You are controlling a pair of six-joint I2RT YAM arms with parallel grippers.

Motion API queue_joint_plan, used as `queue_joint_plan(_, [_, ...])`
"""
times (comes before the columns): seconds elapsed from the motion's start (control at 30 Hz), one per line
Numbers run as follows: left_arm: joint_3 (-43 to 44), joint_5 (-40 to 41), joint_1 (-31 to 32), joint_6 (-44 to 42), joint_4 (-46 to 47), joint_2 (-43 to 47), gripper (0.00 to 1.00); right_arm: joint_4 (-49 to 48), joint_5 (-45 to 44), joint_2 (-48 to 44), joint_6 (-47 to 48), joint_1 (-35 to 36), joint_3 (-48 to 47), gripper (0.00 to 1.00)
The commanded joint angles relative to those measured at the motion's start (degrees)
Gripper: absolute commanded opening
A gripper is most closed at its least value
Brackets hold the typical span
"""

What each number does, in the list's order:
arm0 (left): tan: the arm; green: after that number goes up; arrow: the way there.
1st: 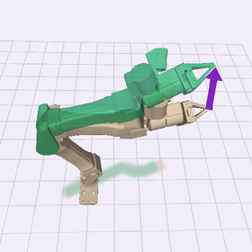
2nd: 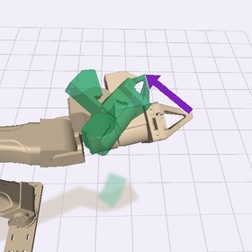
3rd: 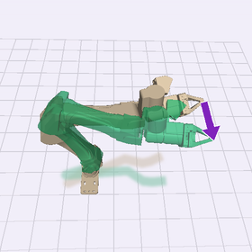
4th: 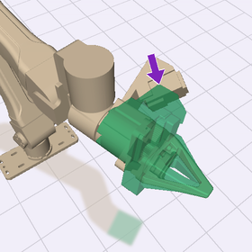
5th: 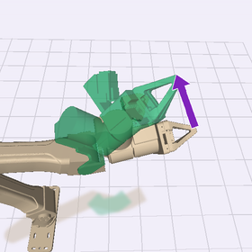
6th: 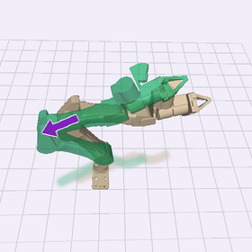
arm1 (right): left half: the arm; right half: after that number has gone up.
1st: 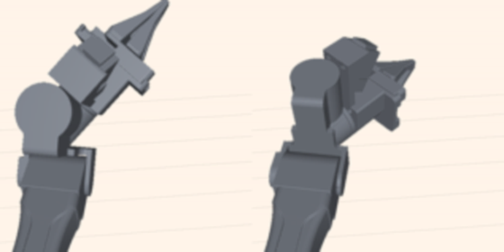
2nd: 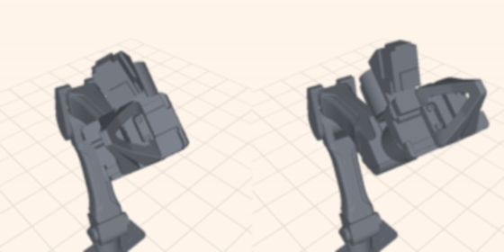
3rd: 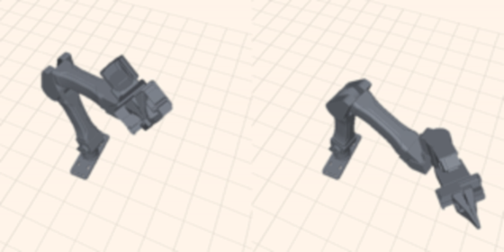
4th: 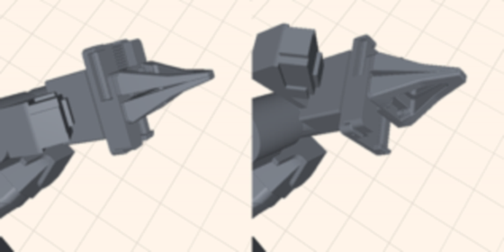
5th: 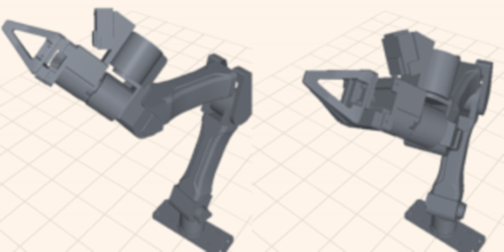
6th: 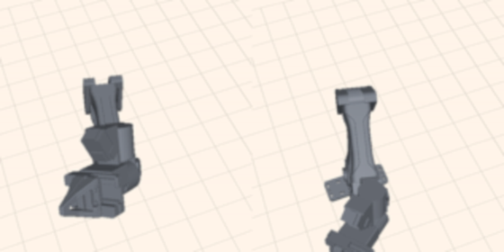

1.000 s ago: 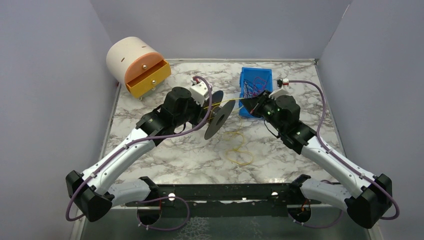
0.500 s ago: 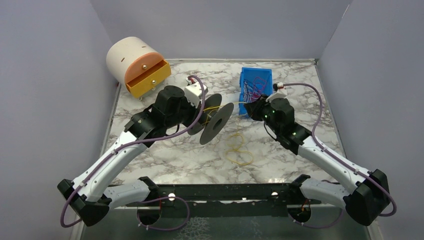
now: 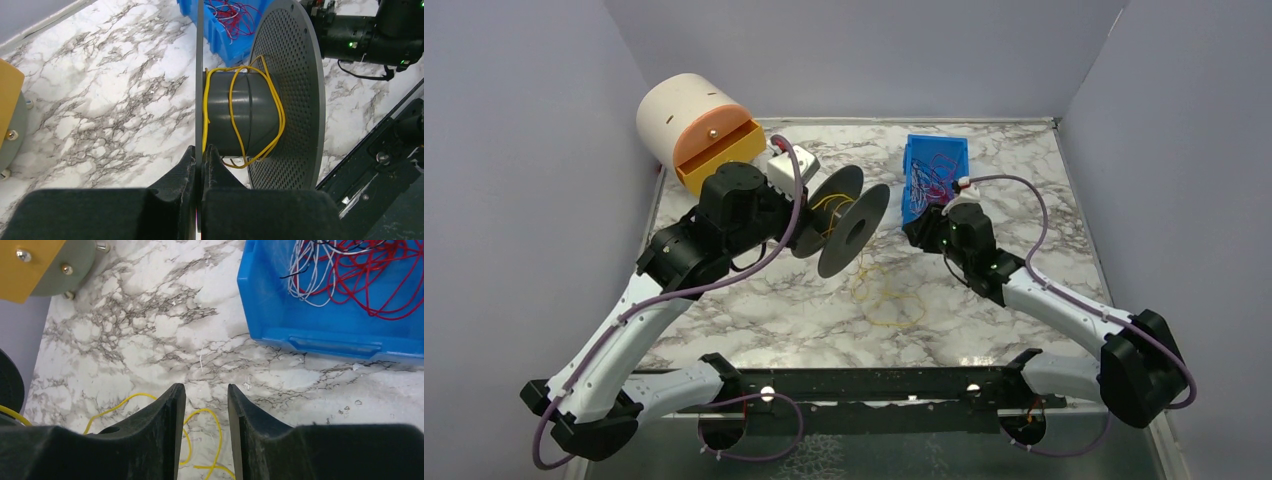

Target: Wrap the cables

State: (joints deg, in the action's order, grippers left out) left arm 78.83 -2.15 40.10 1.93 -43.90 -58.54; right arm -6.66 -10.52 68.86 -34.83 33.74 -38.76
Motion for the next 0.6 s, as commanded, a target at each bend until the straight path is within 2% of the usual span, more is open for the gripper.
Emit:
queue_joint_plan(0.0, [4.0, 1.5, -0.3, 3.1, 2.6, 0.5, 0.00, -7.5, 7.3, -0.1, 2.7, -0.2, 2.6, 0.43])
queue_joint_plan(0.13, [5.7, 4.1, -0.3, 4.5, 3.7, 0.6, 0.00, -12.5, 13.2, -0.4, 4.5, -0.2, 5.6, 0.46])
queue_joint_plan(0.3, [7.7, 3.5, -0.3, 5.5, 5.3, 0.5, 0.00, -19.8, 22.4, 0.4, 8.0, -0.2, 8.8, 0.54])
queue_joint_plan(0.5, [7.0, 1.3, -0.3, 6.9, 7.4, 0.5, 0.00, -34.6, 29.6, 4.6, 8.4, -0.2, 13.6, 0.57])
queue_joint_plan(0.57, [6.5, 1.2, -0.3, 7.5, 8.1, 0.8, 0.00, -36.2, 30.3, 7.1, 7.5, -0.2, 13.3, 0.57])
